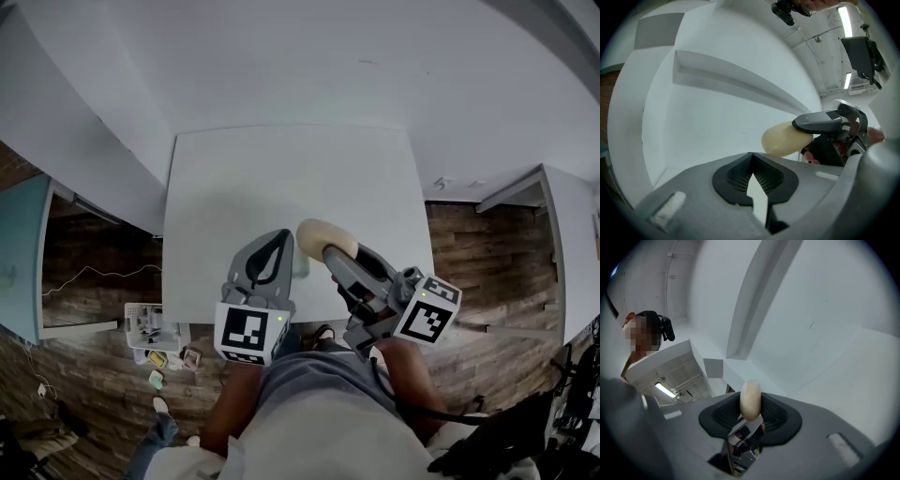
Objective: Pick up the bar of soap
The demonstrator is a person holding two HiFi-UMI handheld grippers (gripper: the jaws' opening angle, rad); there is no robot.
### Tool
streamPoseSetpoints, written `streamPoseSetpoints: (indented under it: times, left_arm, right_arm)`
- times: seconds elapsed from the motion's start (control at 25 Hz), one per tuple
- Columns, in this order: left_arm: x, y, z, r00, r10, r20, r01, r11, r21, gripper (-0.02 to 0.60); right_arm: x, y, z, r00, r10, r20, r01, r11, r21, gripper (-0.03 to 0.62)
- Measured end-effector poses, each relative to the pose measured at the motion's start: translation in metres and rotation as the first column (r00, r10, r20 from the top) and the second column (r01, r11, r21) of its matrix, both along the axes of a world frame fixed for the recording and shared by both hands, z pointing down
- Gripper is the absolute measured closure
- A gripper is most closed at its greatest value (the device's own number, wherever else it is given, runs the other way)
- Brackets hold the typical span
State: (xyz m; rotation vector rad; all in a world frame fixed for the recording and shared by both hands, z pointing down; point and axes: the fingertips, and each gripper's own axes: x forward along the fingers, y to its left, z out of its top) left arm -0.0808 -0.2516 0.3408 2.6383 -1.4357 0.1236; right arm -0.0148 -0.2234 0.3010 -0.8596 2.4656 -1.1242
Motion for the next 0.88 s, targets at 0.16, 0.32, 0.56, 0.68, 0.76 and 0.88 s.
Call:
streamPoseSetpoints:
  times: [0.16, 0.32, 0.56, 0.68, 0.76, 0.88]
  left_arm:
    - [0.0016, -0.0012, -0.0002, 1.0, -0.002, -0.002, 0.002, 1.0, 0.004, 0.58]
    - [0.0028, 0.0022, 0.0007, 1.0, -0.005, -0.006, 0.005, 1.0, 0.001, 0.58]
    - [0.0013, -0.0006, 0.0021, 1.0, -0.006, -0.01, 0.006, 1.0, -0.009, 0.578]
    - [0.0018, -0.0007, 0.0028, 1.0, -0.006, -0.01, 0.006, 1.0, -0.012, 0.58]
    - [0.0023, -0.0005, 0.0018, 1.0, -0.007, -0.013, 0.007, 1.0, -0.011, 0.58]
    - [0.002, -0.0009, 0.0003, 1.0, -0.009, -0.015, 0.009, 1.0, -0.009, 0.58]
  right_arm:
    - [0.0002, -0.0016, 0.0034, 1.0, -0.001, -0.009, 0.0, 1.0, -0.003, 0.471]
    - [0.0016, 0.0021, 0.0035, 1.0, -0.004, -0.008, 0.004, 1.0, -0.003, 0.471]
    - [0.0, -0.001, 0.0035, 1.0, -0.012, -0.006, 0.012, 1.0, -0.006, 0.471]
    - [0.0002, -0.0016, 0.0039, 1.0, -0.013, -0.007, 0.013, 1.0, -0.007, 0.471]
    - [0.0003, -0.0012, 0.0046, 1.0, -0.015, -0.008, 0.015, 1.0, -0.007, 0.471]
    - [0.0004, -0.0012, 0.0042, 1.0, -0.016, -0.013, 0.016, 1.0, -0.004, 0.471]
